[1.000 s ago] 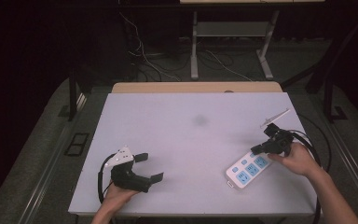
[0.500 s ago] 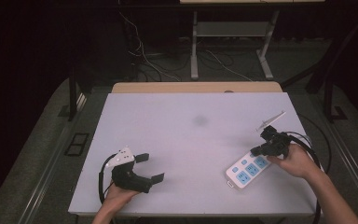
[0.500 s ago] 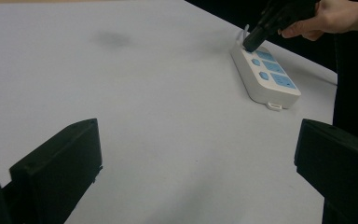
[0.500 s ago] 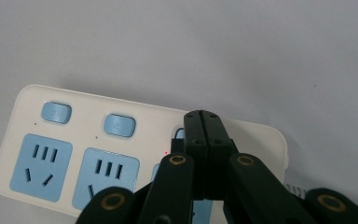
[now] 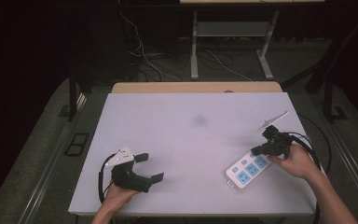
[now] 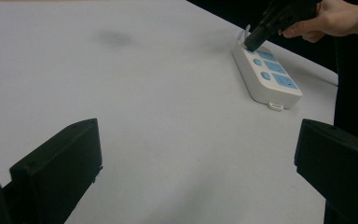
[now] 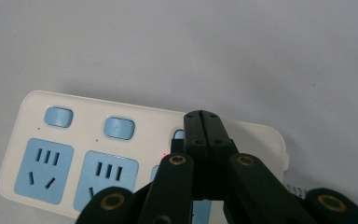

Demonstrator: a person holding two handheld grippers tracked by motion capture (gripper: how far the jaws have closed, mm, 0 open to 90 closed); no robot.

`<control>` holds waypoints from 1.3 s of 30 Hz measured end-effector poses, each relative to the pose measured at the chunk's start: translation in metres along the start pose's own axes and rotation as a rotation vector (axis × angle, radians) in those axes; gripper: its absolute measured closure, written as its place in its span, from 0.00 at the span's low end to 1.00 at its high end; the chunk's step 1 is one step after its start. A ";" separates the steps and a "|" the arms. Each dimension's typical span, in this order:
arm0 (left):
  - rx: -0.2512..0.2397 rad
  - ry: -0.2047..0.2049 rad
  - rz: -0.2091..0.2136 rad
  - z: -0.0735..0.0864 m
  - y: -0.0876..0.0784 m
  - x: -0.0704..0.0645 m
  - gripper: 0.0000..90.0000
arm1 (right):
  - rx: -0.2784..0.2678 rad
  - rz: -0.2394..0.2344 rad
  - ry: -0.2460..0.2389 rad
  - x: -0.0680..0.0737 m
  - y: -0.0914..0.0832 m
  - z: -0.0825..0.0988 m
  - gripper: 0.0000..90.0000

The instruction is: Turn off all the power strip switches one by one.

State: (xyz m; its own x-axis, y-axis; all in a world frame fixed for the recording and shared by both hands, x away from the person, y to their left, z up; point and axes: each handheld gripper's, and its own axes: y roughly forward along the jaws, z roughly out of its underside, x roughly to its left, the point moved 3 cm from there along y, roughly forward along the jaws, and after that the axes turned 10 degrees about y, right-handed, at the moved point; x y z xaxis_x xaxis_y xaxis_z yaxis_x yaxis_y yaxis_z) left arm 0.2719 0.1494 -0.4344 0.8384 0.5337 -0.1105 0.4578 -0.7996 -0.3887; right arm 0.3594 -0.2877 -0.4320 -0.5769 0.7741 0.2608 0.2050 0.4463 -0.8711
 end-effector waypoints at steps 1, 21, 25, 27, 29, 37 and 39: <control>0.000 0.002 -0.001 0.000 0.000 0.000 0.00 | -0.001 -0.002 0.001 0.000 0.000 0.000 1.00; -0.008 0.000 0.000 -0.001 -0.002 0.000 0.00 | -0.164 -0.032 0.080 -0.009 -0.029 0.005 0.94; -0.011 -0.002 0.001 -0.001 -0.002 -0.001 0.00 | -0.245 -0.035 0.143 -0.007 -0.040 0.010 0.78; -0.012 -0.002 0.001 -0.001 -0.002 -0.001 0.00 | -0.281 -0.031 0.172 -0.005 -0.044 0.014 0.67; -0.012 -0.001 0.000 -0.001 -0.002 -0.001 0.00 | -0.312 -0.047 0.186 -0.002 -0.046 0.018 0.58; -0.021 -0.005 -0.005 -0.002 -0.003 0.000 0.00 | -0.418 -0.073 0.240 0.008 -0.054 0.035 0.19; -0.022 -0.004 -0.006 -0.002 -0.003 0.000 0.00 | -0.441 -0.073 0.235 0.012 -0.054 0.038 0.12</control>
State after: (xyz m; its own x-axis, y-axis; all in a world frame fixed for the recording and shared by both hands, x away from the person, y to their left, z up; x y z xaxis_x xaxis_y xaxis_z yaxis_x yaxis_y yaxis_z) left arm 0.2708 0.1516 -0.4316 0.8346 0.5394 -0.1123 0.4689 -0.8024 -0.3691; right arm 0.3108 -0.3198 -0.3973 -0.4189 0.7914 0.4451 0.5150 0.6108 -0.6014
